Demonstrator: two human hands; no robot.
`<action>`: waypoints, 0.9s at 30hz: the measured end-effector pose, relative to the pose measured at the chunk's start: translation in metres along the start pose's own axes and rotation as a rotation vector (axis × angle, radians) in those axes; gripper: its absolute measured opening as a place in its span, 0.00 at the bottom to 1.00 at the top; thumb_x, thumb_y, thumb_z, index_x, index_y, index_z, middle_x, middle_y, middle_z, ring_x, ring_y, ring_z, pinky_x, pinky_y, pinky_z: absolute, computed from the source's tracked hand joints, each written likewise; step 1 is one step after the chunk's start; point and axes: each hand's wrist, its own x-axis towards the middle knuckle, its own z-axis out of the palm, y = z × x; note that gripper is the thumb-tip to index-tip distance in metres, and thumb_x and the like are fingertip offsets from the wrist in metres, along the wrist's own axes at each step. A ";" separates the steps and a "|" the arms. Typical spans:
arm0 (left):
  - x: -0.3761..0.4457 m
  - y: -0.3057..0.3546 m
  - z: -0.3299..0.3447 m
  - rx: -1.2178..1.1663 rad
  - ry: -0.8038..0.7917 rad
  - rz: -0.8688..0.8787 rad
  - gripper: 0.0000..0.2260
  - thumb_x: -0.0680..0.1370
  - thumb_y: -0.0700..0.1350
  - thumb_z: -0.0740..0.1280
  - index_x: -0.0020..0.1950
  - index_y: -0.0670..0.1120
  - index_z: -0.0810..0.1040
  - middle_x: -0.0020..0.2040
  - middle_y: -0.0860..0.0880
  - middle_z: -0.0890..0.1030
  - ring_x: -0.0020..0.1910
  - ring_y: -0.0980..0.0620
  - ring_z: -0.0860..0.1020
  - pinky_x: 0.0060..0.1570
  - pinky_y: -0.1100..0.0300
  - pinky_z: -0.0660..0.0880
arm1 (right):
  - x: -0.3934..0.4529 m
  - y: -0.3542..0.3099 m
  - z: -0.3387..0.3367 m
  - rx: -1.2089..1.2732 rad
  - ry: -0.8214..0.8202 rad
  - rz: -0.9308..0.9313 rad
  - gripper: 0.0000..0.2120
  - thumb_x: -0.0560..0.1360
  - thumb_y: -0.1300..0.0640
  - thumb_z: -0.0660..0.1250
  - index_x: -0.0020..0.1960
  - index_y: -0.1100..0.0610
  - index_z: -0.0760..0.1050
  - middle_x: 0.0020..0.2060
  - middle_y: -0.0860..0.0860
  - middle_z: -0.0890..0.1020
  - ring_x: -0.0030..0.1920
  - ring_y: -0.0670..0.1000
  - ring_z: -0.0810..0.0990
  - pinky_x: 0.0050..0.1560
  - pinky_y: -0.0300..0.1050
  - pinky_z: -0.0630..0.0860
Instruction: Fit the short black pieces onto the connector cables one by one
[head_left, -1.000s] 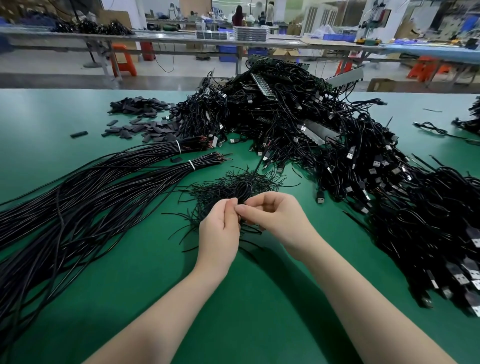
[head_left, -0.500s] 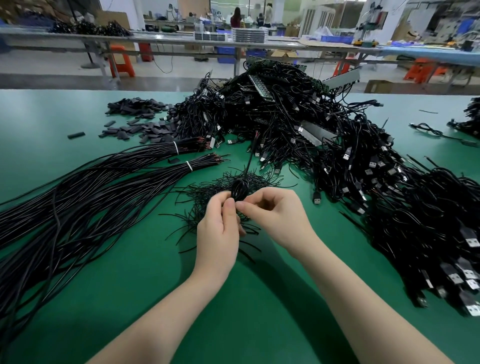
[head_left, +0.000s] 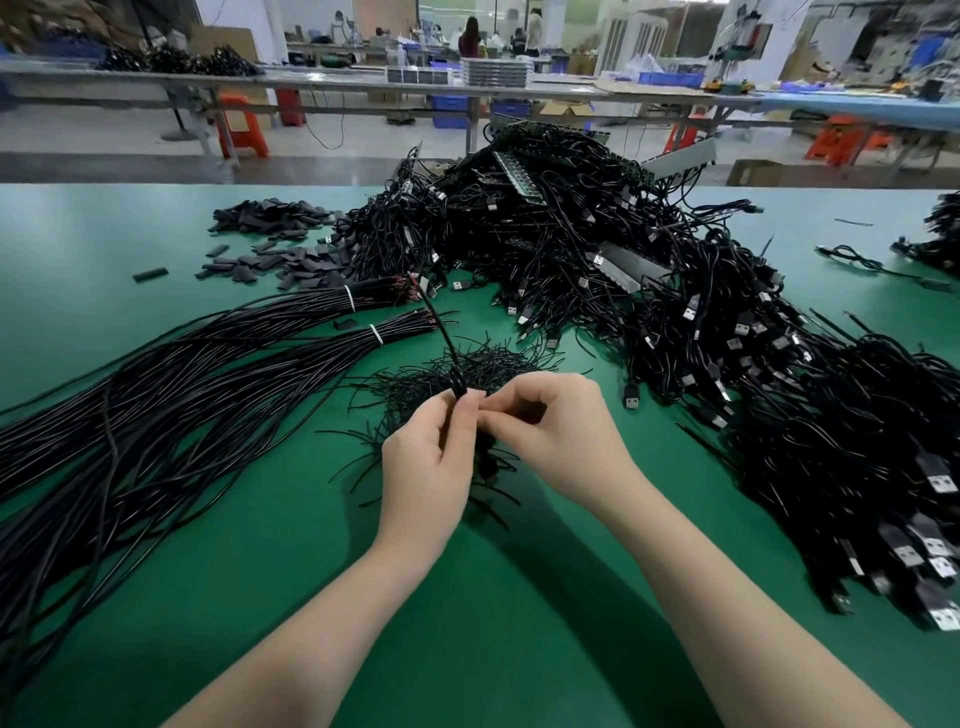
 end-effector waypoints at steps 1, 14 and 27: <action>0.001 -0.001 0.000 0.018 -0.003 0.002 0.18 0.78 0.62 0.58 0.45 0.51 0.80 0.40 0.44 0.82 0.39 0.46 0.78 0.41 0.53 0.74 | 0.001 0.000 0.000 0.043 -0.023 0.031 0.08 0.71 0.59 0.75 0.35 0.52 0.80 0.27 0.39 0.79 0.29 0.39 0.74 0.35 0.30 0.68; 0.013 0.004 -0.011 -0.154 -0.141 -0.108 0.10 0.77 0.54 0.64 0.40 0.53 0.81 0.31 0.52 0.81 0.28 0.55 0.79 0.31 0.64 0.75 | 0.001 0.004 -0.003 0.329 -0.120 0.227 0.06 0.71 0.63 0.75 0.37 0.57 0.80 0.35 0.59 0.84 0.36 0.51 0.77 0.42 0.50 0.75; 0.018 0.017 -0.011 -0.538 -0.206 -0.499 0.16 0.78 0.49 0.69 0.29 0.51 0.81 0.27 0.50 0.75 0.22 0.57 0.71 0.24 0.64 0.71 | 0.002 -0.003 -0.009 -0.127 -0.039 -0.133 0.04 0.70 0.64 0.75 0.39 0.58 0.81 0.35 0.46 0.79 0.36 0.42 0.76 0.42 0.36 0.73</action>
